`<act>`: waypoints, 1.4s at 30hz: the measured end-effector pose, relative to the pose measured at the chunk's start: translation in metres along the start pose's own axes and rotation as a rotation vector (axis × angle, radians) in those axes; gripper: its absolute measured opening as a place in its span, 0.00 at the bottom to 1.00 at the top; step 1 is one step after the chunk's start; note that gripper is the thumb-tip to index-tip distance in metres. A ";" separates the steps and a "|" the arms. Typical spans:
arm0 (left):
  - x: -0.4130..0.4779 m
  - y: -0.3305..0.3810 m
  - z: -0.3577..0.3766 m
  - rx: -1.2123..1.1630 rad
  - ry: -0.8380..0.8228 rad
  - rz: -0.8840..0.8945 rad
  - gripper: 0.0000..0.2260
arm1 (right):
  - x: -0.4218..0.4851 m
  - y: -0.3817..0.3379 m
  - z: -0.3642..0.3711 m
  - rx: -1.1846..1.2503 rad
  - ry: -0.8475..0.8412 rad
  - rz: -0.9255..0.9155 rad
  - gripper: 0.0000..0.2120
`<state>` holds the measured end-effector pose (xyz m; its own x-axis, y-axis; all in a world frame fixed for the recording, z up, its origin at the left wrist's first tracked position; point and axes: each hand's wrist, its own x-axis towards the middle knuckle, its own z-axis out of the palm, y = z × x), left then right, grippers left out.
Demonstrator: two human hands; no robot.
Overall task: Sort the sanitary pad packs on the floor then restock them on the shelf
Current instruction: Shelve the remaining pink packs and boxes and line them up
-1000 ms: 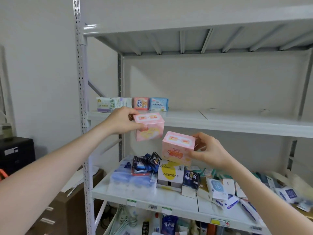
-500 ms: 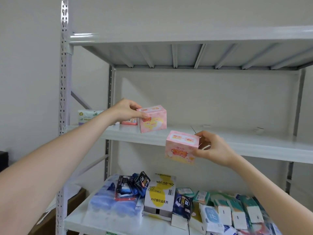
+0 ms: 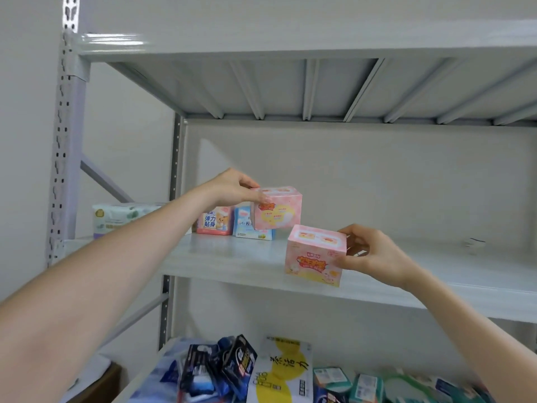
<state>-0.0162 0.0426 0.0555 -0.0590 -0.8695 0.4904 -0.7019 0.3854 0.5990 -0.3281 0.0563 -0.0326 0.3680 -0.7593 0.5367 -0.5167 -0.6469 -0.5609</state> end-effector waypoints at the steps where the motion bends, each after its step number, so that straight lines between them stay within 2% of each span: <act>1: 0.013 -0.007 0.000 0.002 -0.015 0.003 0.27 | 0.010 0.004 0.002 0.004 0.006 0.009 0.18; 10: 0.128 -0.052 0.026 -0.015 -0.112 0.030 0.26 | 0.090 0.048 0.009 0.073 -0.016 0.107 0.16; 18: 0.216 -0.063 0.055 0.051 -0.167 0.049 0.26 | 0.164 0.085 -0.007 -0.015 -0.118 0.182 0.16; 22: 0.251 -0.074 0.065 0.100 -0.218 0.063 0.19 | 0.196 0.103 -0.010 -0.068 -0.185 0.225 0.17; 30: 0.306 -0.099 0.094 0.136 -0.356 0.019 0.15 | 0.249 0.130 -0.010 -0.079 -0.278 0.300 0.16; 42: 0.344 -0.138 0.125 0.311 -0.499 -0.103 0.21 | 0.287 0.166 0.005 -0.078 -0.396 0.405 0.16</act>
<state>-0.0283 -0.3482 0.0617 -0.2528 -0.9668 0.0380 -0.8921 0.2481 0.3777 -0.3043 -0.2694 0.0246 0.3828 -0.9238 0.0029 -0.7271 -0.3032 -0.6160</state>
